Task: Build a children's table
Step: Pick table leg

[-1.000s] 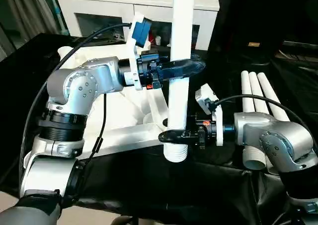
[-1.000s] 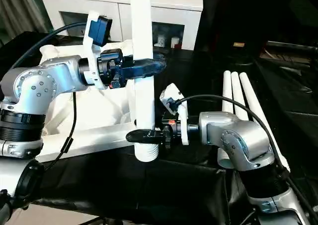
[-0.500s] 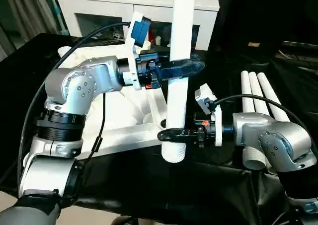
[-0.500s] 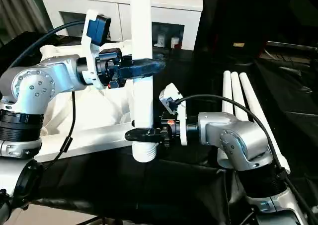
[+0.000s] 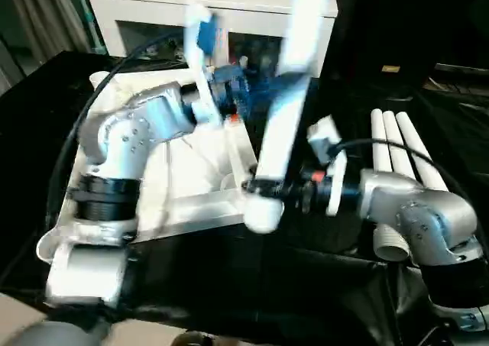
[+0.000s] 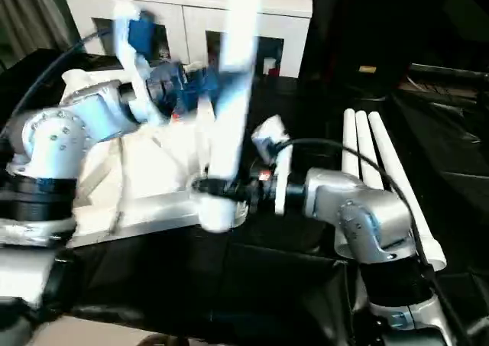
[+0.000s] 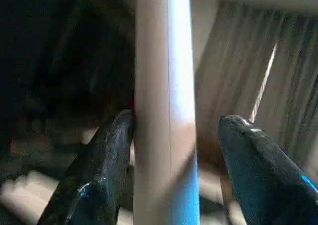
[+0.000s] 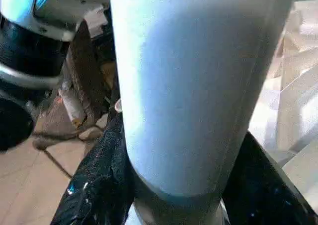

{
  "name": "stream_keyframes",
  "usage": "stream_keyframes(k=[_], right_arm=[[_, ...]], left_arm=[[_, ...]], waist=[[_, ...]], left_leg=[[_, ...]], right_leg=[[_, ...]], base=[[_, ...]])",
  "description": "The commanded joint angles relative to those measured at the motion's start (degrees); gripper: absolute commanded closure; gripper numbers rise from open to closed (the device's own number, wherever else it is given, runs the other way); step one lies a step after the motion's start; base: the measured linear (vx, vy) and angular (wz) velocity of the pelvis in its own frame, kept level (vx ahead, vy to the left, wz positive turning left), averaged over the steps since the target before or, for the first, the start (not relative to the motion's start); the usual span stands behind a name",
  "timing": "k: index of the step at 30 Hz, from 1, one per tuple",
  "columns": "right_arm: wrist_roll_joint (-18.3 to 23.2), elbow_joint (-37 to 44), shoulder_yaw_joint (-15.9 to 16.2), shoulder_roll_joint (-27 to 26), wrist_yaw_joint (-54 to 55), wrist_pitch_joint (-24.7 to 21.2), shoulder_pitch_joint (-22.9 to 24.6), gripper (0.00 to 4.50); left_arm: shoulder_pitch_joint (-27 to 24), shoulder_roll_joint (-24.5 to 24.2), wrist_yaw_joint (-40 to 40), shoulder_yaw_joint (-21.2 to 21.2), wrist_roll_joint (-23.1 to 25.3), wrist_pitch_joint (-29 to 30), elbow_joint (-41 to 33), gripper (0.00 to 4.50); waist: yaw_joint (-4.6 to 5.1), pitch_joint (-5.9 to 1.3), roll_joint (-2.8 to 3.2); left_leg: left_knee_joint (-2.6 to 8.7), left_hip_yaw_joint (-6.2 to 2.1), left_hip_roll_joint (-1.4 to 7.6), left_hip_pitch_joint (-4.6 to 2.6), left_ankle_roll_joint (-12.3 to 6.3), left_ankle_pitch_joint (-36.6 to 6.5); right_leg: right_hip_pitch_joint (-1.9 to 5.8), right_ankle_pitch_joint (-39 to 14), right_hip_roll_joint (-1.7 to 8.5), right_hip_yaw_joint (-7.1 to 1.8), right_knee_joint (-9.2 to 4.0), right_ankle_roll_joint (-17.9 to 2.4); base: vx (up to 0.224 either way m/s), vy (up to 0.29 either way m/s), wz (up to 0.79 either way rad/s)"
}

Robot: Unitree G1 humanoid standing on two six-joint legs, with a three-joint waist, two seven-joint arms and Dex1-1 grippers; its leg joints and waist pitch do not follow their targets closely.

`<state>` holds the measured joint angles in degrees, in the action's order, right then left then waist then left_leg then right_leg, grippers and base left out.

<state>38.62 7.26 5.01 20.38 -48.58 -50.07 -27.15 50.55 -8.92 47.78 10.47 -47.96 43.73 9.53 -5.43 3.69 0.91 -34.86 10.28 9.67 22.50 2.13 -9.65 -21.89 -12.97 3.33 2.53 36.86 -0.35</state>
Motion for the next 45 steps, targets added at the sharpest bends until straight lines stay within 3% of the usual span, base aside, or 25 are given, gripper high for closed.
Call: stream_keyframes(k=[1, 4, 7, 9, 10, 11, 12, 13, 14, 16, 18, 19, 20, 22, 27, 31, 37, 45], right_arm=[[0.56, -1.33, -2.07, -0.73, 1.83, 1.89, -0.31, 2.62], [-0.99, -3.61, -4.34, -3.07, 5.78, 4.58, -1.07, 2.62], [-6.73, -7.39, -5.43, -5.12, 12.55, 10.48, -1.95, 2.62], [-11.13, -9.38, -4.30, -5.24, 15.32, 15.14, -1.78, 2.62], [-13.31, -10.69, -3.79, -5.45, 17.06, 17.48, -1.65, 2.62], [-15.60, -11.81, -2.79, -5.28, 18.31, 19.76, -1.53, 2.62], [-18.42, -13.24, -1.02, -4.89, 19.23, 22.50, -1.30, 2.62], [-20.04, -14.17, 0.26, -4.52, 19.83, 23.33, -1.15, 2.62], [-20.22, -14.27, 0.40, -4.48, 19.90, 23.41, -1.13, 2.62], [-21.47, -15.28, 1.50, -4.42, 21.06, 23.06, -0.39, 2.62], [-21.24, -15.23, 1.20, -4.92, 21.51, 22.71, 0.15, 2.63], [-20.91, -15.26, 0.46, -5.84, 21.81, 22.76, 0.67, 2.63], [-20.86, -15.09, 0.35, -6.06, 21.87, 22.77, 0.94, 2.63], [-20.74, -14.22, -0.04, -6.98, 22.12, 22.95, 2.11, 2.63], [-21.50, -13.61, 0.71, -7.29, 21.88, 24.14, 3.07, 2.63], [-21.83, -13.61, 0.94, -7.36, 22.19, 24.86, 3.35, 2.63], [-22.23, -12.57, 0.62, -7.76, 22.38, 24.43, 4.14, 2.63], [-22.44, -12.86, 0.76, -7.25, 21.81, 24.41, 4.07, 2.63]], left_arm=[[1.96, 1.16, -3.65, 4.76, -3.35, -1.95, 1.42, 1.46], [3.53, 2.77, -7.96, 10.50, -6.99, -5.10, 2.94, 1.46], [3.22, 1.66, -11.08, 14.04, -6.56, -8.34, 3.99, 1.46], [0.71, -1.64, -10.78, 10.44, 0.93, -9.50, 3.85, 1.46], [-1.89, -5.45, -8.88, 4.36, 9.28, -11.96, 3.65, 1.46], [-4.42, -9.44, -6.56, -2.21, 17.23, -15.33, 3.83, 1.46], [-8.53, -15.66, -1.67, -11.41, 26.18, -19.14, 4.11, 1.46], [-11.05, -18.69, 1.26, -15.47, 29.37, -20.66, 3.91, 1.46], [-11.32, -19.00, 1.56, -15.88, 29.67, -20.81, 3.88, 1.46], [-16.01, -22.59, 5.36, -21.10, 32.17, -22.27, 1.16, 1.46], [-18.25, -24.08, 6.97, -23.48, 32.68, -22.49, -0.84, 1.46], [-20.38, -25.64, 9.25, -25.71, 33.37, -23.58, -2.42, 1.46], [-21.20, -26.35, 10.12, -26.70, 33.82, -23.95, -2.89, 1.46], [-24.00, -28.50, 11.86, -30.35, 36.63, -25.31, -2.79, 1.46], [-23.72, -27.74, 9.10, -30.91, 40.47, -26.47, 1.34, 1.74], [-23.38, -27.40, 9.62, -31.21, 41.04, -24.60, 2.09, 2.17], [-23.61, -28.11, 10.64, -32.63, 42.07, -22.90, 1.32, 2.57], [-24.86, -29.17, 13.53, -33.61, 42.30, -20.29, -0.57, 3.19]], waist=[[-0.24, -4.62, -0.54], [-0.25, -4.50, -0.78], [-0.18, -4.51, -0.76], [0.14, -4.44, -0.50], [0.27, -4.37, -0.74], [0.49, -4.30, -0.40], [0.42, -4.37, -0.49], [0.30, -4.37, -0.27], [0.39, -4.47, -0.12], [0.30, -4.76, 0.16], [0.37, -4.80, 0.14], [0.20, -4.91, 0.22], [0.26, -4.94, 0.35], [0.46, -4.45, 0.36], [0.65, -4.18, 0.45], [0.75, -3.95, 0.58], [0.69, -3.99, 0.76], [0.82, -4.07, 0.48]], left_leg=[[3.10, -1.14, 2.80, -0.99, -1.19, -5.64], [3.12, -1.15, 2.65, -0.97, -1.25, -5.85], [3.18, -1.18, 2.75, -1.09, -0.62, -6.02], [3.37, -1.26, 2.79, -1.13, 0.43, -5.95], [3.50, -1.22, 2.88, -1.33, 0.68, -6.27], [3.72, -1.30, 2.96, -1.28, 1.09, -6.85], [3.80, -1.39, 3.23, -1.50, 1.29, -6.93], [4.08, -1.65, 3.30, -1.36, 1.43, -6.80], [4.16, -1.61, 3.37, -1.52, 1.61, -6.37], [3.82, -1.24, 3.27, -1.66, 1.81, -4.50], [3.87, -1.14, 3.22, -1.49, 1.28, -4.06], [3.81, -1.14, 3.36, -1.78, 1.06, -4.17], [3.74, -1.22, 3.30, -1.40, 0.48, -3.44], [4.05, -1.21, 3.19, -1.15, 0.32, -5.89], [4.42, -1.26, 3.27, -1.58, 2.98, -11.57], [4.61, -1.39, 3.30, -1.84, 3.82, -14.30], [4.64, -1.41, 3.29, -1.94, 3.70, -14.46], [4.55, -1.34, 3.19, -1.75, 3.05, -12.92]], right_leg=[[3.10, -0.75, 4.66, -2.54, -4.35, -14.82], [3.10, -2.72, 4.70, -2.46, -4.53, -14.46], [2.93, -3.80, 4.66, -2.47, -4.59, -13.69], [2.51, -4.75, 4.52, -2.43, -4.56, -12.24], [2.53, -5.53, 4.48, -2.58, -4.63, -11.03], [2.52, -7.13, 4.38, -2.70, -4.62, -9.15], [2.24, -7.71, 4.54, -2.84, -4.79, -7.71], [2.18, -8.43, 4.56, -2.90, -4.66, -5.94], [2.06, -7.79, 4.64, -2.87, -4.52, -6.01], [1.99, -1.09, 4.58, -2.82, -3.90, -9.17], [2.07, 2.55, 4.41, -2.66, -3.42, -10.90], [1.91, 3.42, 4.51, -2.68, -3.43, -11.39], [2.03, 5.49, 4.50, -2.68, -3.17, -12.16], [2.11, 2.80, 4.54, -2.67, -3.46, -12.14], [1.88, -6.06, 4.74, -2.85, -4.26, -11.23], [1.58, -10.33, 4.82, -2.97, -4.72, -10.74], [1.49, -9.41, 4.71, -3.04, -4.71, -11.04], [1.68, -8.27, 4.71, -3.05, -4.59, -11.48]], base=[[0.000, 0.000, 0.00], [0.000, 0.000, 0.00], [0.000, 0.000, 0.00], [0.000, 0.000, 0.00], [0.000, 0.000, 0.00], [0.000, 0.000, 0.00], [0.000, 0.000, 0.00], [0.000, 0.000, 0.00], [0.000, 0.000, 0.00], [0.000, 0.000, 0.00], [0.000, 0.000, 0.00], [0.000, 0.000, 0.00], [0.000, 0.000, 0.00], [0.000, 0.000, 0.00], [0.000, 0.000, 0.00], [0.000, 0.000, 0.00], [0.000, 0.000, 0.00], [0.000, 0.000, 0.00]])
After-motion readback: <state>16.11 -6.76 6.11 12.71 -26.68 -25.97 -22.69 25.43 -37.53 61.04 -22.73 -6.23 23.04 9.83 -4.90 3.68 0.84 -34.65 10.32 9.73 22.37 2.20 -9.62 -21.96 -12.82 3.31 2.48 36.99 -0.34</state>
